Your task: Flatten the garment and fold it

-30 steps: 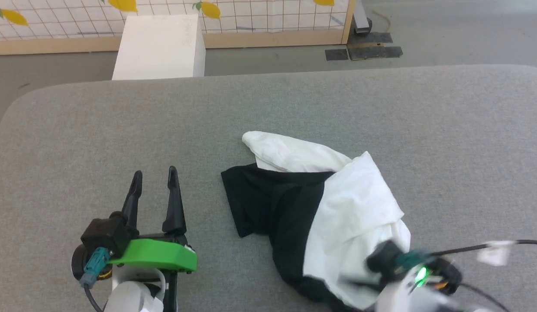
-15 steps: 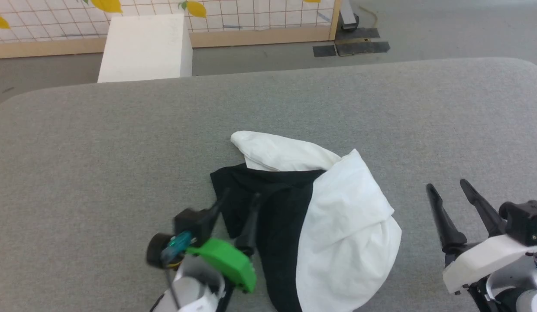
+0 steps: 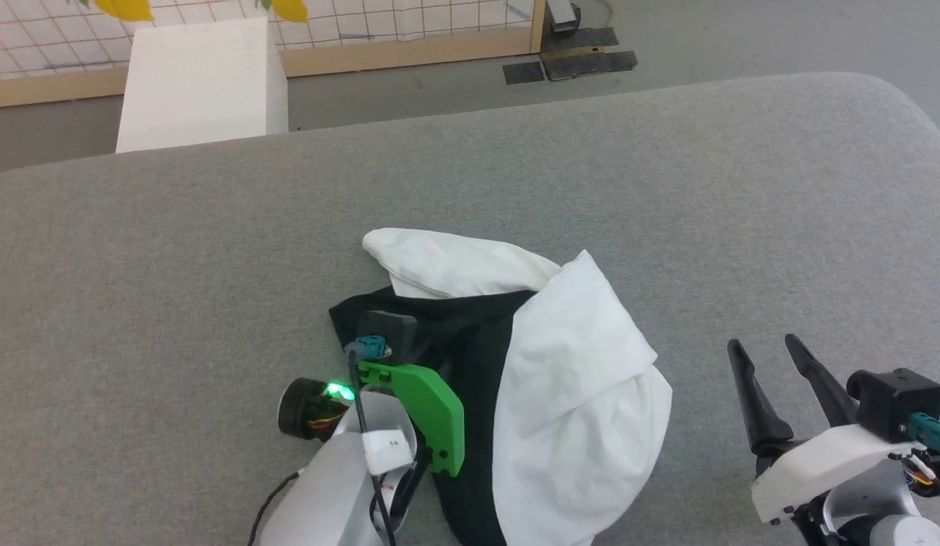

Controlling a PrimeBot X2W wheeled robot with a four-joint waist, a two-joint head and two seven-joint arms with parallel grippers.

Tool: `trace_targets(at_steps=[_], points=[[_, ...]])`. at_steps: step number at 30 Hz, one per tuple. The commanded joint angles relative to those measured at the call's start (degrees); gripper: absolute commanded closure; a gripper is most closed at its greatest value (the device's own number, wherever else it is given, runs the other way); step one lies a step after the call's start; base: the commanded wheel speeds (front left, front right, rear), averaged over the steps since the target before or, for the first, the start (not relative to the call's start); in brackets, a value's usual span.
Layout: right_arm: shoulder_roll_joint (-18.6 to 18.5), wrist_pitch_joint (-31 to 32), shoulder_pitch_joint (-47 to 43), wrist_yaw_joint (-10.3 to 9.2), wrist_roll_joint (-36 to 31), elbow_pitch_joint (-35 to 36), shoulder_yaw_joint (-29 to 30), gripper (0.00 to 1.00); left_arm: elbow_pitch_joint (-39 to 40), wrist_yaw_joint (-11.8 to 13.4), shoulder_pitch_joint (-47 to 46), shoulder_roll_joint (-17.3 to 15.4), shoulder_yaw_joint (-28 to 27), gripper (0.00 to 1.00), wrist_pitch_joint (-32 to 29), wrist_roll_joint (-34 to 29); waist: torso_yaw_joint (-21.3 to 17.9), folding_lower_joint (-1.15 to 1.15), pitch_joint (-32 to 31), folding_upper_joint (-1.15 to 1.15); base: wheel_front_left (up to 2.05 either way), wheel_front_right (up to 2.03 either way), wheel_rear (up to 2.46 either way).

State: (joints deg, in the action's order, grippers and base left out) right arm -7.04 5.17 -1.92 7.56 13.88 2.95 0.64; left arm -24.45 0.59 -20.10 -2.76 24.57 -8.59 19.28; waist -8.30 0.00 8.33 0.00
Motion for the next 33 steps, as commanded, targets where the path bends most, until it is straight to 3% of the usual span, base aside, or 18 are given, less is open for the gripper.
trace_targets(at_steps=[1,5,9,13,20,25,26,27,28,31,33], points=[[0.18,-0.44,0.98,-0.08,-0.04,-0.21,-0.07,0.0,0.71,-0.29,-1.02,-0.12,0.07,1.0,0.28,0.95,-0.23,0.0,0.02,0.0,0.0,0.0,0.0],[0.15,-0.71,0.99,-0.08,0.21,-0.5,0.43,0.0,4.23,-0.17,-1.74,-0.12,-0.42,1.0,4.54,2.45,0.25,0.0,0.07,0.0,0.0,0.0,0.0],[0.17,-0.82,1.2,-0.08,0.3,-0.26,1.09,0.0,10.31,2.7,-3.09,-0.45,-4.04,1.0,12.15,2.06,1.63,0.0,0.16,0.0,0.0,0.0,0.0],[0.21,-0.71,1.19,-0.08,0.13,0.1,1.46,0.0,16.55,5.99,-2.33,-2.58,-9.32,1.0,15.49,2.72,3.21,0.0,-0.04,0.0,0.0,0.0,0.0],[0.65,-0.5,1.23,-0.08,0.18,0.53,1.18,0.0,23.25,16.22,8.57,-8.85,-22.63,1.0,13.72,4.32,4.95,0.0,-0.02,0.0,0.0,0.0,0.0],[0.72,-0.34,0.95,-0.08,0.31,0.3,0.97,0.0,20.4,20.56,17.71,-9.07,-26.21,1.0,6.63,7.01,6.3,0.0,0.17,0.0,0.0,0.0,0.0],[0.71,-0.28,0.94,-0.08,0.3,0.3,0.87,0.0,19.68,20.64,18.58,-8.49,-26.07,0.96,4.92,8.0,6.5,0.0,0.22,0.0,0.0,0.0,0.0],[0.71,-0.23,0.99,-0.08,0.32,0.32,0.72,0.0,18.96,20.25,19.4,-7.86,-25.58,0.13,3.21,9.1,6.73,0.0,0.27,0.0,0.0,0.0,0.0],[0.69,-0.18,1.02,-0.08,0.36,0.35,0.61,0.0,18.64,19.83,19.75,-7.32,-25.26,0.0,2.44,9.91,6.96,0.0,0.32,0.0,0.0,0.0,0.0],[0.52,-0.05,1.16,-0.08,0.42,0.5,0.24,0.0,18.47,17.82,20.07,-5.9,-24.53,0.0,3.22,11.62,7.76,0.0,0.42,0.0,0.0,0.0,0.0],[-0.05,0.1,1.3,-0.08,0.3,0.69,-0.58,0.0,19.77,16.35,19.52,-5.18,-24.24,0.0,7.34,11.3,8.37,0.0,0.56,0.0,0.0,0.0,0.0]])
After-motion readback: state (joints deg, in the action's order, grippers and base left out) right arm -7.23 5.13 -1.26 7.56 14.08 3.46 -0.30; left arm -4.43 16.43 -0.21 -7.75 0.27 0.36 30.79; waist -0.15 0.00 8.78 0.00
